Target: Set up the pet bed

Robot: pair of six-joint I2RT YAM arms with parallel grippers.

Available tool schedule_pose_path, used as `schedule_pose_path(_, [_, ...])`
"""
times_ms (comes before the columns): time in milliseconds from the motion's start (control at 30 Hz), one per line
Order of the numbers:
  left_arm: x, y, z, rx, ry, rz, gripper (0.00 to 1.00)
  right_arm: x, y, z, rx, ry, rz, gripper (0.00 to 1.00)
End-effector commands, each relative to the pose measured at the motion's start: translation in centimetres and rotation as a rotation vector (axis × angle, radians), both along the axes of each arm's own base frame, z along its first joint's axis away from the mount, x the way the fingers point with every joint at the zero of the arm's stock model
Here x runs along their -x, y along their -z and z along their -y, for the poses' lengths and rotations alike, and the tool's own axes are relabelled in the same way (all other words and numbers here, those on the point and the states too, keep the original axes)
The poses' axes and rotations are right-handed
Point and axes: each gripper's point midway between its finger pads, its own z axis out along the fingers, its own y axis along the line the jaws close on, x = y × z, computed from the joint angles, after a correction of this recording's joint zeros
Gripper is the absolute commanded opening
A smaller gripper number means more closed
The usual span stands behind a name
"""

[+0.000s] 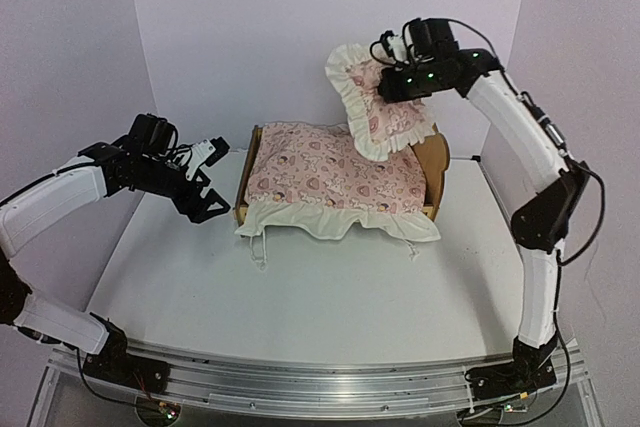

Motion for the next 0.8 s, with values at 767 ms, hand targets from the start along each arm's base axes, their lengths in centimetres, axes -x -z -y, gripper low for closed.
schedule_pose_path(767, [-0.6,-0.4,-1.5,0.058,-0.05,-0.021,0.96,-9.7,13.8,6.3,-0.001,0.427,-0.123,0.3])
